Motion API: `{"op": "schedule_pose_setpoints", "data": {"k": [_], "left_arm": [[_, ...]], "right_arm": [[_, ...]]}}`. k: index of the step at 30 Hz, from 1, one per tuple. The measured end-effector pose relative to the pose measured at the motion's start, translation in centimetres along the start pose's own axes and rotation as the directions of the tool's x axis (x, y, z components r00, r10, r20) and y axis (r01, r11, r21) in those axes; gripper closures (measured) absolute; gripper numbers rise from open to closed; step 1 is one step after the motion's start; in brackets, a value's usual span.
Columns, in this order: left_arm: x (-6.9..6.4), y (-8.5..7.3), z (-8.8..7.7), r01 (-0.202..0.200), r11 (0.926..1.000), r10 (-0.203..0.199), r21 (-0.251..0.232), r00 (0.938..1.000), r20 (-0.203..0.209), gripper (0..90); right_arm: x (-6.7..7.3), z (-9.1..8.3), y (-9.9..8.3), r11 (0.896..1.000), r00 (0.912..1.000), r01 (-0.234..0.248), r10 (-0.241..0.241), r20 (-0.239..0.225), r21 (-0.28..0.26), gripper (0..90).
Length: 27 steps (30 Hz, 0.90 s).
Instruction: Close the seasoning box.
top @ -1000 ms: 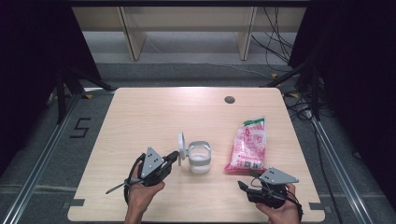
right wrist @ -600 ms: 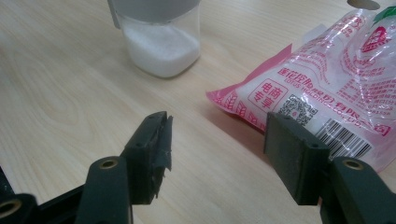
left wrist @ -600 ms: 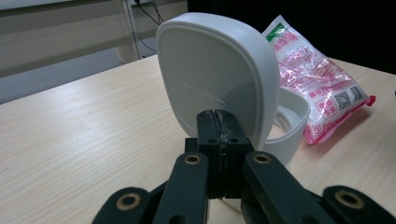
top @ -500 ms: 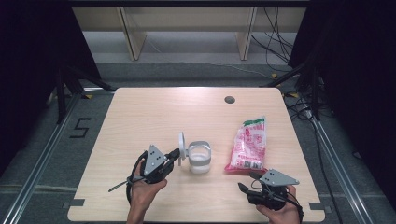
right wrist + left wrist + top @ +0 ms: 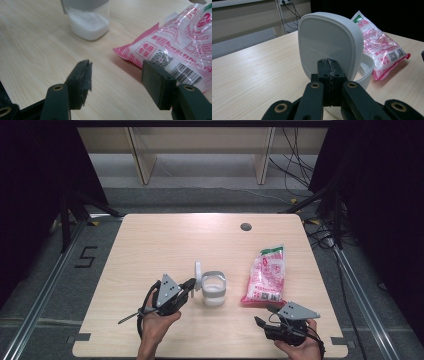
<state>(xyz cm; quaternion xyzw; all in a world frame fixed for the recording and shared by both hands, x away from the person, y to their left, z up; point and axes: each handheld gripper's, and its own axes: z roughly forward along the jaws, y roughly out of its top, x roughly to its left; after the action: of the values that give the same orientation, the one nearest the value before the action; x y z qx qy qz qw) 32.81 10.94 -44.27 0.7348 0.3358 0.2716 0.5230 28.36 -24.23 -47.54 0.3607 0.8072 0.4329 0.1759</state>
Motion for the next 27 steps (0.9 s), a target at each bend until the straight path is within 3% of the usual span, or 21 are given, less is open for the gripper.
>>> {"op": "schedule_pose_setpoints", "data": {"k": [6, 7, 9, 16, 18, 19, 26, 27], "left_arm": [[-0.3, 0.1, 0.3, -0.002, 1.0, 0.002, -0.001, 0.9998, 0.018, 89.0], [-0.3, 0.1, 0.3, 0.003, 1.0, -0.003, -0.001, 0.9998, 0.021, 89.0], [-0.4, 0.2, 0.3, -0.006, 1.0, 0.006, -0.001, 0.9997, 0.023, 88.9], [-1.1, 0.3, 0.7, 0.005, 1.0, -0.005, -0.002, 0.9991, 0.042, 88.2], [-0.9, 0.4, 0.8, -0.029, 0.9993, 0.03, -0.025, 0.9984, 0.049, 87.6], [-0.9, 0.4, 0.6, -0.03, 0.9994, 0.03, -0.017, 0.9985, 0.045, 87.3], [-0.7, 0.0, 0.2, 0.01, 0.9995, -0.007, -0.028, 0.9947, 0.103, 72.0], [-0.7, -0.1, 0.1, 0.007, 0.9993, -0.003, -0.035, 0.9936, 0.113, 68.0]], "right_arm": [[-0.2, 0.0, 0.0, 1.0, 0.9998, 0.018, -0.018, -0.007, 0.013, 41.0], [0.0, 0.1, 0.0, 1.0, 1.0, -0.002, 0.002, -0.002, 0.001, 41.1], [-0.2, 0.0, 0.0, 1.0, 0.9997, 0.024, -0.024, -0.005, 0.015, 41.1], [-0.1, 0.0, 0.0, 1.0, 0.9999, 0.012, -0.012, 0.004, 0.015, 41.1], [-0.1, 0.0, 0.0, 1.0, 0.9999, 0.013, -0.013, 0.004, 0.015, 41.1], [0.0, 0.0, 0.0, 1.0, 0.9999, -0.009, 0.009, 0.008, 0.003, 41.1], [0.0, 0.1, 0.0, 1.0, 0.9999, -0.013, 0.013, -0.006, 0.001, 41.0], [-0.3, 0.0, 0.0, 1.0, 0.9997, 0.017, -0.017, -0.019, 0.021, 41.0]]}}
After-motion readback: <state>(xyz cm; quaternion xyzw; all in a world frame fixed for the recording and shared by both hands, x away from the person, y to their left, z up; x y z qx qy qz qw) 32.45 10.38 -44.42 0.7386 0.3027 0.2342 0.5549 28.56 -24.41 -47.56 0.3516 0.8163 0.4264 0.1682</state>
